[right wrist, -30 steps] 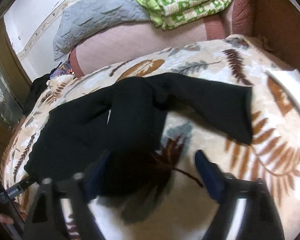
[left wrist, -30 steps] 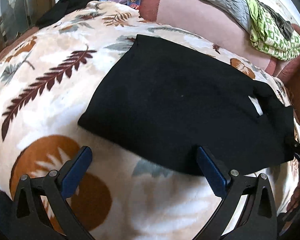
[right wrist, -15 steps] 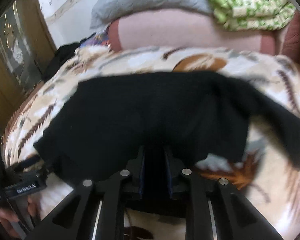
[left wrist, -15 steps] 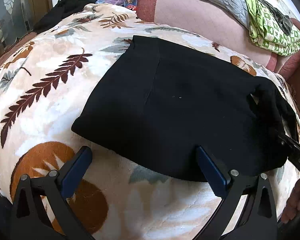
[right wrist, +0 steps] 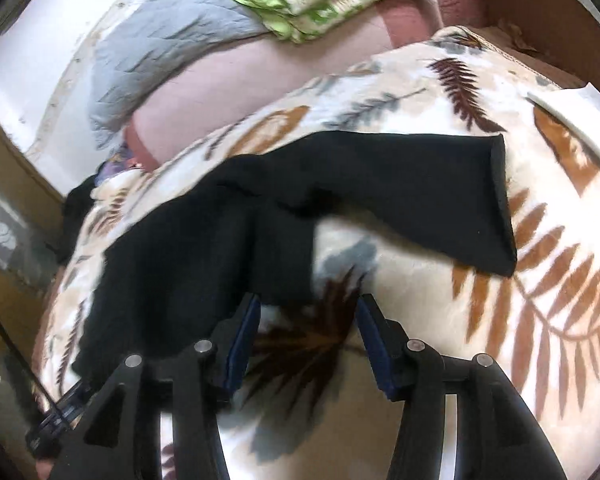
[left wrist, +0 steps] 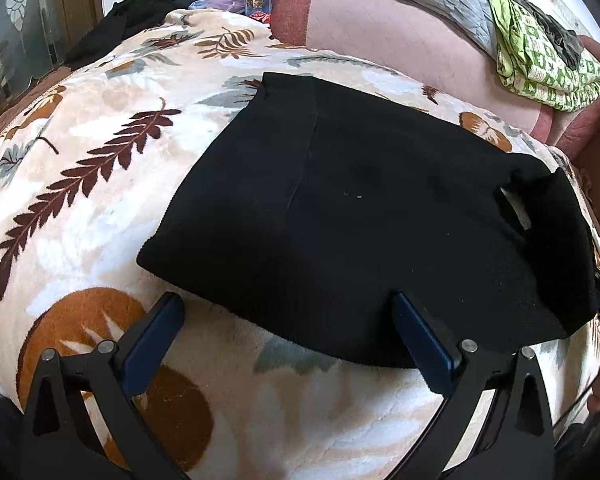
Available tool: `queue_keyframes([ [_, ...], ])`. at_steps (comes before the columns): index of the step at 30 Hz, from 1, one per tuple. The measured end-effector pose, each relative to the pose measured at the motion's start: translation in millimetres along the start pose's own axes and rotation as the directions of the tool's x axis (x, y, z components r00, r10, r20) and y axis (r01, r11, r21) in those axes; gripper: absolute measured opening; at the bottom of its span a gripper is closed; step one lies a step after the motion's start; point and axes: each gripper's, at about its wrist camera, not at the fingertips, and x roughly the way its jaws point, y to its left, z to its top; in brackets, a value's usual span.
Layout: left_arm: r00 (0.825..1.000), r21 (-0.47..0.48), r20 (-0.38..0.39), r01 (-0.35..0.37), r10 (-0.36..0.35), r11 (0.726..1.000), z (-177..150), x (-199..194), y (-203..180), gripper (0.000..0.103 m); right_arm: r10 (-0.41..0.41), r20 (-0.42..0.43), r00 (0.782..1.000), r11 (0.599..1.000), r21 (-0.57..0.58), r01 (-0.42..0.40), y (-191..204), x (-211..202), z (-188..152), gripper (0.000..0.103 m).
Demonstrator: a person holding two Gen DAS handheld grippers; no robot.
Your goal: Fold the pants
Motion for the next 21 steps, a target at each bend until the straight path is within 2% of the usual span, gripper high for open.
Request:
queue_keyframes([
  [3,1.0,0.005,0.001,-0.01,0.01,1.0,1.6,2.2,-2.0,0.103,-0.017,0.007,1.0,0.999,-0.041,0.017,9.6,16.2,8.7,0.052],
  [5,1.0,0.008,-0.001,-0.016,0.016,1.0,2.7,3.3,-3.8,0.103,-0.043,0.006,0.999,0.998,-0.056,0.043,15.3,28.3,11.6,0.04],
  [6,1.0,0.007,-0.001,-0.017,0.017,1.0,3.3,3.9,-3.9,0.103,-0.054,0.008,0.999,0.996,-0.064,0.054,17.5,32.7,14.2,0.022],
  [7,1.0,0.005,-0.002,-0.016,0.016,1.0,4.0,4.3,-4.1,0.103,-0.05,0.007,0.999,0.996,-0.07,0.051,16.3,36.3,16.2,0.013],
  [10,1.0,0.006,-0.003,-0.002,0.002,1.0,6.4,4.3,-4.3,0.101,-0.006,0.048,0.999,0.999,-0.046,0.008,12.4,18.6,12.6,0.008],
  [12,0.999,0.014,0.008,0.031,-0.032,0.999,6.7,1.4,-5.3,0.073,0.028,0.087,0.996,1.0,-0.015,-0.027,8.8,-4.6,9.7,0.007],
  [13,0.999,0.025,0.004,0.045,-0.045,0.999,7.3,-0.5,-6.9,0.067,0.037,0.108,0.993,0.999,-0.006,-0.037,6.8,-18.0,9.0,0.007],
  [14,0.998,0.031,-0.003,0.056,-0.056,0.998,8.0,-1.7,-7.6,0.057,0.032,0.142,0.989,0.999,-0.008,-0.031,3.4,-36.4,6.9,0.007],
  [15,0.997,0.029,-0.014,0.077,-0.076,0.997,9.0,-3.5,-6.9,0.042,0.022,0.162,0.986,1.0,-0.013,-0.02,1.7,-48.8,6.7,0.007],
  [17,0.994,0.016,-0.041,0.102,-0.101,0.995,10.6,-4.0,-3.9,0.023,0.002,0.207,0.978,1.0,-0.008,-0.001,-9.5,-79.2,4.0,0.007],
  [19,0.988,-0.006,-0.061,0.142,-0.142,0.99,12.2,-4.9,1.7,0.021,-0.023,0.242,0.97,1.0,0.016,0.02,-21.8,-101.0,1.8,0.007],
  [21,0.985,-0.023,-0.067,0.16,-0.162,0.987,14.4,-7.1,6.8,0.021,-0.086,0.274,0.958,0.995,0.064,0.071,-43.2,-122.9,-2.8,0.007],
])
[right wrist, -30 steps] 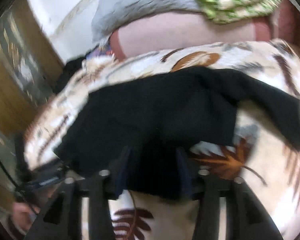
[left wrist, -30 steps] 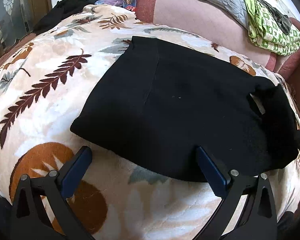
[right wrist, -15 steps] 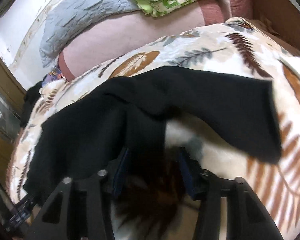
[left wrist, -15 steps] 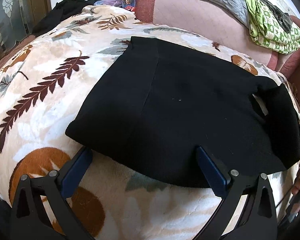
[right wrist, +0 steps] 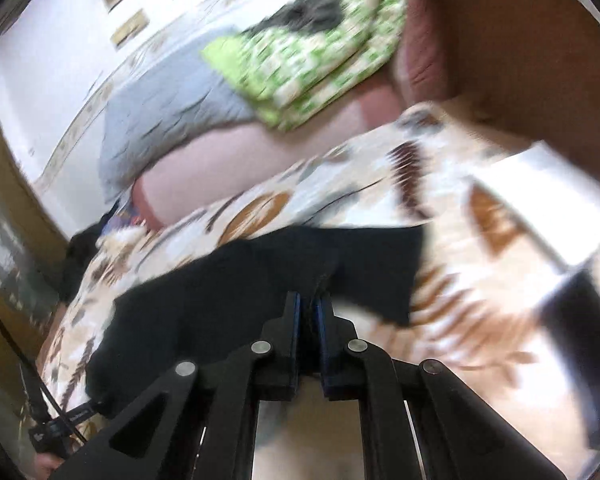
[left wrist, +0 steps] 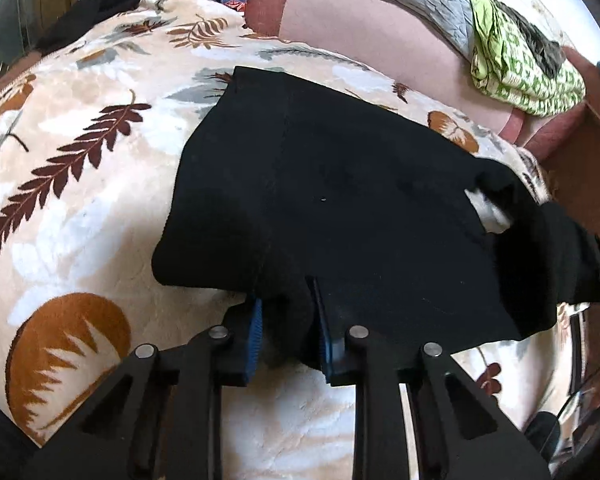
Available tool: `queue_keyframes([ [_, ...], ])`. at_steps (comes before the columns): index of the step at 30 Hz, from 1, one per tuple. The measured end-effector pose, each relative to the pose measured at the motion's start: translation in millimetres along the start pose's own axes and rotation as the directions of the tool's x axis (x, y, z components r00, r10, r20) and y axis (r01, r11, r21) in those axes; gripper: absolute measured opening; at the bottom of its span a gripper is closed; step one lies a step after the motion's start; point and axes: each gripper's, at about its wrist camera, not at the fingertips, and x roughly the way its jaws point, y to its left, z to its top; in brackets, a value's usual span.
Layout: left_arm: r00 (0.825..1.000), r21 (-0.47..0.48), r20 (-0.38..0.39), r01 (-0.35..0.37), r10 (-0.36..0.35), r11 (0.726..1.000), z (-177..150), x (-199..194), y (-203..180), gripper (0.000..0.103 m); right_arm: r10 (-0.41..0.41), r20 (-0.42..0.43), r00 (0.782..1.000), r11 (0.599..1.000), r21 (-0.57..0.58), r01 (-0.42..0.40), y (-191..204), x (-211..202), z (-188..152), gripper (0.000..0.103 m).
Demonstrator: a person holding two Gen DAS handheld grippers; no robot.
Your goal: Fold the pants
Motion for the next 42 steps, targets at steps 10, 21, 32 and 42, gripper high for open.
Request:
queue_keyframes([
  [10,1.0,-0.048,0.019,-0.017,0.017,0.999,-5.8,-5.3,13.2,0.054,-0.179,-0.138,0.974,0.972,0.127,0.197,-80.4,33.5,-16.5,0.007],
  [21,0.997,-0.07,0.049,-0.05,0.053,0.996,1.4,3.8,18.6,0.015,-0.167,-0.139,0.976,0.977,0.111,0.183,-80.1,33.4,-21.4,0.007],
  [32,0.997,-0.077,0.066,0.037,-0.032,0.996,14.5,-58.0,50.3,0.011,-0.076,-0.164,0.984,0.996,0.033,0.083,-55.1,-5.1,-17.1,0.007],
  [42,0.997,-0.114,-0.018,-0.077,0.076,0.99,-10.9,-31.3,69.6,0.031,-0.167,-0.343,0.924,0.985,-0.02,0.171,-70.6,30.2,-46.0,0.01],
])
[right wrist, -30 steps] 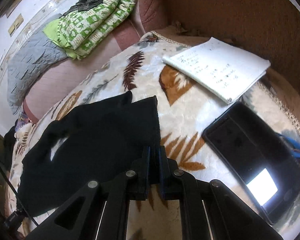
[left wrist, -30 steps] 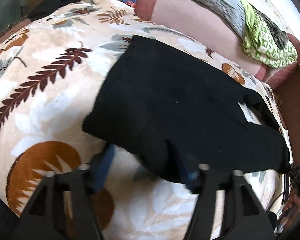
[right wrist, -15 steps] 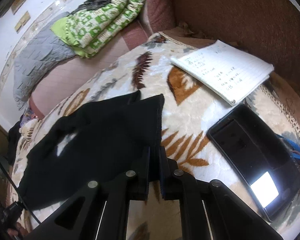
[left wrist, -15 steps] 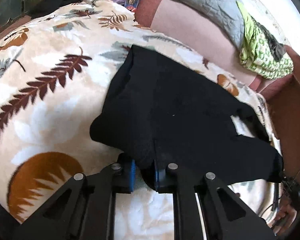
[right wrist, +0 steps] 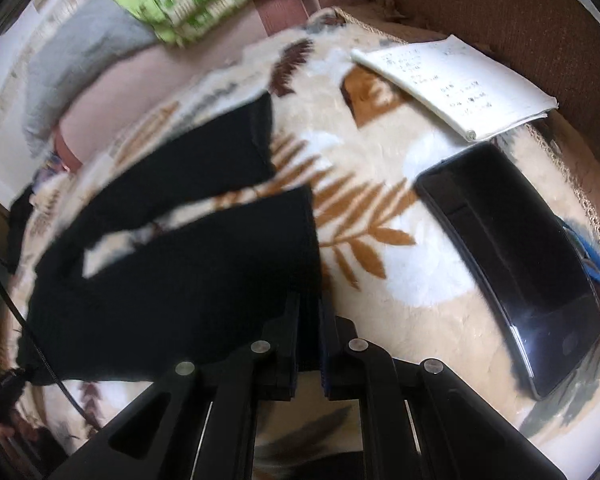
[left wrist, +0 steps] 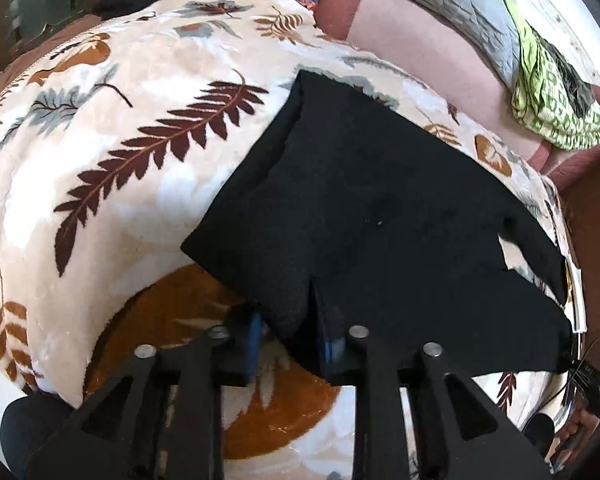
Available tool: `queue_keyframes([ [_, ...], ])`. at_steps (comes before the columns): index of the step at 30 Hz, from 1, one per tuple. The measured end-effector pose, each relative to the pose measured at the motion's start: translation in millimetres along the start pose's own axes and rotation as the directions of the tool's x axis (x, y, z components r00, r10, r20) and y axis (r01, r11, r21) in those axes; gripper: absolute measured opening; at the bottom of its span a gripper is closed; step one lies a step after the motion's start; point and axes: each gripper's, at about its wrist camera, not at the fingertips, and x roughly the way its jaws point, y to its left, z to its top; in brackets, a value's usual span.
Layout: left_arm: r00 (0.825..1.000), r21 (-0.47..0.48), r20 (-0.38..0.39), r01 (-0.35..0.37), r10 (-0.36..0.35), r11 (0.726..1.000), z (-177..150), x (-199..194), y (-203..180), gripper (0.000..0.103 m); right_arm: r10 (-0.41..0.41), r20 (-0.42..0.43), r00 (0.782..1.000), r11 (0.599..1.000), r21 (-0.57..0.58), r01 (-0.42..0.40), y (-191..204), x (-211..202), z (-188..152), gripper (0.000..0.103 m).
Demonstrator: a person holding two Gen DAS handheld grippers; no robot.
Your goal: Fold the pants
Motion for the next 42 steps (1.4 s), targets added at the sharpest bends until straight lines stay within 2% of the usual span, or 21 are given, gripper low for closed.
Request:
queue_keyframes([
  [1,1.0,0.002,0.001,-0.016,0.016,1.0,0.1,-1.6,0.9,0.038,0.0,0.001,1.0,1.0,-0.001,0.0,1.3,-2.2,1.5,0.013],
  [2,0.999,0.005,-0.001,-0.038,0.038,0.999,0.8,-3.7,1.7,0.053,-0.006,0.012,1.0,1.0,-0.004,0.006,2.6,-5.9,3.1,0.013],
  [3,0.999,0.003,-0.003,-0.05,0.05,0.999,1.4,-6.5,4.1,0.06,-0.007,0.026,1.0,1.0,-0.009,0.007,3.1,-9.7,4.3,0.013],
  [5,0.999,-0.01,0.011,-0.049,0.05,0.999,4.1,-16.9,12.1,0.062,0.012,0.054,0.998,1.0,-0.024,-0.011,6.1,-18.0,8.3,0.014],
  [6,0.998,-0.012,0.02,-0.051,0.052,0.999,5.1,-22.4,14.7,0.067,0.038,0.071,0.997,0.999,-0.029,-0.036,9.0,-23.0,10.7,0.016],
  [8,0.997,-0.01,0.047,-0.065,0.065,0.998,8.8,-34.9,18.2,0.074,0.075,0.093,0.993,0.997,-0.034,-0.072,15.1,-27.7,15.8,0.024],
  [10,0.995,0.008,0.074,-0.06,0.059,0.998,14.1,-42.3,15.4,0.075,0.115,0.111,0.987,0.993,-0.052,-0.11,24.7,-30.1,21.1,0.033],
  [12,0.995,0.037,0.088,-0.058,0.054,0.998,18.6,-44.9,8.7,0.079,0.136,0.115,0.984,0.989,-0.075,-0.128,39.3,-27.6,26.0,0.034],
  [18,0.996,0.079,0.089,-0.032,0.025,0.996,28.2,-33.8,-16.9,0.079,0.178,0.1,0.979,0.975,-0.151,-0.162,79.7,-15.0,29.0,0.034],
  [20,0.996,0.101,0.089,-0.037,0.028,0.994,30.2,-27.9,-28.0,0.079,0.184,0.103,0.977,0.97,-0.18,-0.164,91.4,-10.2,29.9,0.037],
  [22,0.996,0.123,0.088,-0.035,0.024,0.992,31.4,-22.1,-38.6,0.079,0.193,0.102,0.976,0.966,-0.196,-0.17,99.1,-6.4,30.5,0.044],
  [30,0.998,0.235,0.064,0.007,-0.023,0.972,40.9,-2.4,-71.3,0.079,0.195,0.072,0.978,0.943,-0.288,-0.166,127.6,20.7,44.8,0.047],
  [33,0.997,0.307,0.04,0.044,-0.059,0.951,58.8,9.8,-81.5,0.079,0.2,0.07,0.977,0.927,-0.337,-0.166,139.6,31.4,59.2,0.057],
  [36,0.996,0.36,0.013,0.077,-0.088,0.93,81.4,22.2,-87.9,0.082,0.214,0.062,0.975,0.893,-0.417,-0.169,158.1,41.2,78.4,0.06],
  [42,0.984,0.478,-0.1,0.176,-0.145,0.861,128.7,53.6,-98.8,0.083,0.213,0.014,0.977,0.803,-0.572,-0.167,192.8,68.6,107.8,0.063],
])
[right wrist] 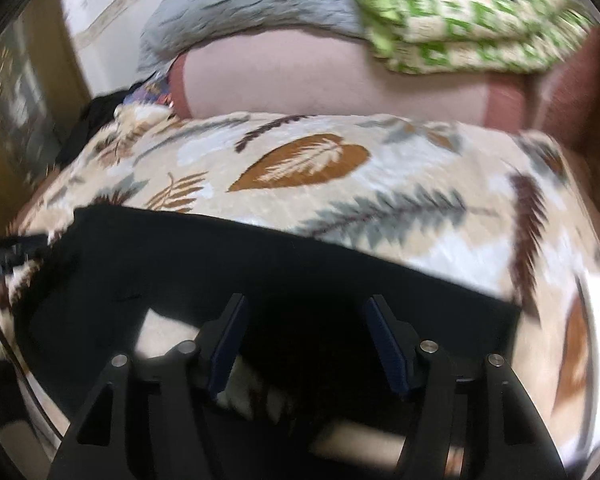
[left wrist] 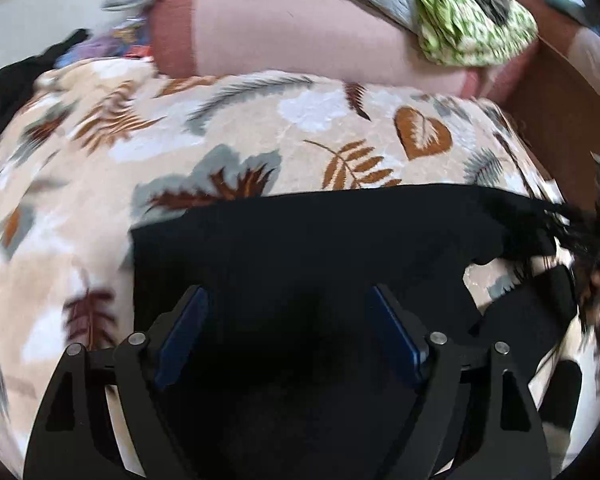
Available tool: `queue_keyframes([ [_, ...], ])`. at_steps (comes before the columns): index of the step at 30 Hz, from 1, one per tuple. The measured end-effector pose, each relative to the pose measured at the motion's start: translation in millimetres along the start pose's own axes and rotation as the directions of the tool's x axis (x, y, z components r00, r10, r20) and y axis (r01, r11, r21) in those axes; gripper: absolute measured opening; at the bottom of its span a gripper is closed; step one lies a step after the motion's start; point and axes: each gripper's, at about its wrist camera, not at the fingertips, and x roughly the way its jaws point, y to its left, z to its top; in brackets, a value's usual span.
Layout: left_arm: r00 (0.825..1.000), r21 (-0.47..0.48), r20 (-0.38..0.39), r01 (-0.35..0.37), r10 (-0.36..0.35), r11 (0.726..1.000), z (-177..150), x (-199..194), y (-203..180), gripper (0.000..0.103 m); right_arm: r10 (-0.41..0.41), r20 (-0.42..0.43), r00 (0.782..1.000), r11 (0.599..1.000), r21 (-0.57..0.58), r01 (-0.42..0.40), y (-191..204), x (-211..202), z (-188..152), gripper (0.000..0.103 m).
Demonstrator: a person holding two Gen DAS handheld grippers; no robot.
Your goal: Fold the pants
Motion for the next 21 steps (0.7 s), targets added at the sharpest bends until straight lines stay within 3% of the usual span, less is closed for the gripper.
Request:
queue_keyframes([
  [3,0.999,0.051,-0.034,0.015,-0.014,0.999,17.7,14.0,10.6,0.083,0.018,-0.005,1.0,0.997,-0.075,-0.018,2.6,13.7,14.6,0.064],
  [6,0.998,0.107,-0.062,0.018,-0.011,0.994,33.6,28.8,20.6,0.083,0.043,-0.024,0.999,0.99,-0.134,-0.045,3.0,27.9,23.1,0.073],
  [10,0.994,0.225,-0.108,0.014,0.011,0.974,47.8,52.8,24.3,0.083,0.049,-0.084,0.995,0.977,-0.201,-0.065,3.3,48.3,27.9,0.073],
  [14,0.987,0.271,-0.163,0.03,0.015,0.962,52.9,78.7,25.4,0.083,0.04,-0.143,0.989,0.977,-0.203,-0.069,-2.6,69.2,28.6,0.072],
  [15,0.982,0.283,-0.184,0.025,0.029,0.959,50.3,87.3,23.8,0.085,0.04,-0.178,0.983,0.98,-0.186,-0.073,-3.8,77.1,26.3,0.068],
  [17,0.987,0.267,-0.16,0.013,0.032,0.963,47.9,90.3,23.5,0.085,0.014,-0.157,0.988,0.978,-0.203,-0.046,-0.8,76.4,24.2,0.053],
  [18,0.986,0.249,-0.162,0.012,0.029,0.968,48.5,90.0,23.6,0.082,0.023,-0.144,0.989,0.975,-0.216,-0.055,3.1,72.2,24.3,0.024],
  [19,0.986,0.236,-0.162,0.012,0.027,0.972,48.7,88.1,23.6,0.078,0.026,-0.139,0.99,0.975,-0.216,-0.056,4.9,68.9,25.4,0.01],
  [20,0.986,0.237,-0.164,0.01,0.03,0.971,48.3,85.2,22.6,0.062,0.022,-0.132,0.991,0.975,-0.216,-0.05,6.8,65.9,26.0,0.01],
  [21,0.987,0.241,-0.153,0.002,0.036,0.971,47.1,78.9,20.4,0.038,-0.003,-0.11,0.994,0.972,-0.233,-0.022,11.8,59.2,25.1,0.009],
])
